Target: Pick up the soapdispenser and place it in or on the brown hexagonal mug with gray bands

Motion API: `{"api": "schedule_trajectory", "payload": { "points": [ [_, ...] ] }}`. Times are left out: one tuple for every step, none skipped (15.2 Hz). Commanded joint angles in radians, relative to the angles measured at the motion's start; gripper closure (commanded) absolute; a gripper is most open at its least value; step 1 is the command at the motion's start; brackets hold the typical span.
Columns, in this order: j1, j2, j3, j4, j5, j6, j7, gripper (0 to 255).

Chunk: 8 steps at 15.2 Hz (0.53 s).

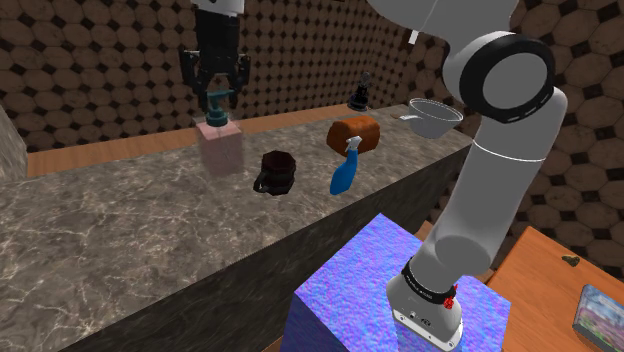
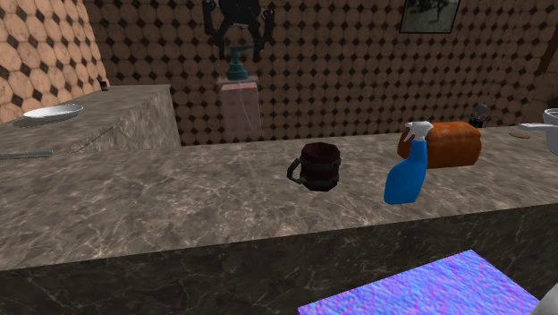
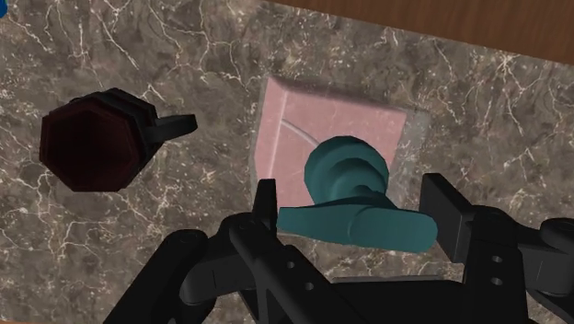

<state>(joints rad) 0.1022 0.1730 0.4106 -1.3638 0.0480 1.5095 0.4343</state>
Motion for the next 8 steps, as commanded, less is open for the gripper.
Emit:
{"api": "schedule_trajectory", "payload": {
  "points": [
    [-0.029, -0.015, -0.017, -0.003, 0.008, -0.014, -0.046, 255],
    [-0.044, -0.023, -0.027, -0.006, 0.012, -0.021, -0.069, 255],
    [-0.059, -0.031, -0.036, -0.008, 0.016, -0.029, -0.092, 255],
    [-0.074, -0.037, -0.046, -0.008, 0.019, -0.037, -0.116, 255],
    [-0.088, -0.042, -0.056, -0.007, 0.021, -0.045, -0.139, 255],
    [-0.102, -0.046, -0.066, -0.004, 0.023, -0.054, -0.162, 255],
    [-0.115, -0.049, -0.076, 0.000, 0.024, -0.063, -0.184, 255],
    [-0.129, -0.051, -0.086, 0.006, 0.025, -0.072, -0.207, 255]
  ]
}}
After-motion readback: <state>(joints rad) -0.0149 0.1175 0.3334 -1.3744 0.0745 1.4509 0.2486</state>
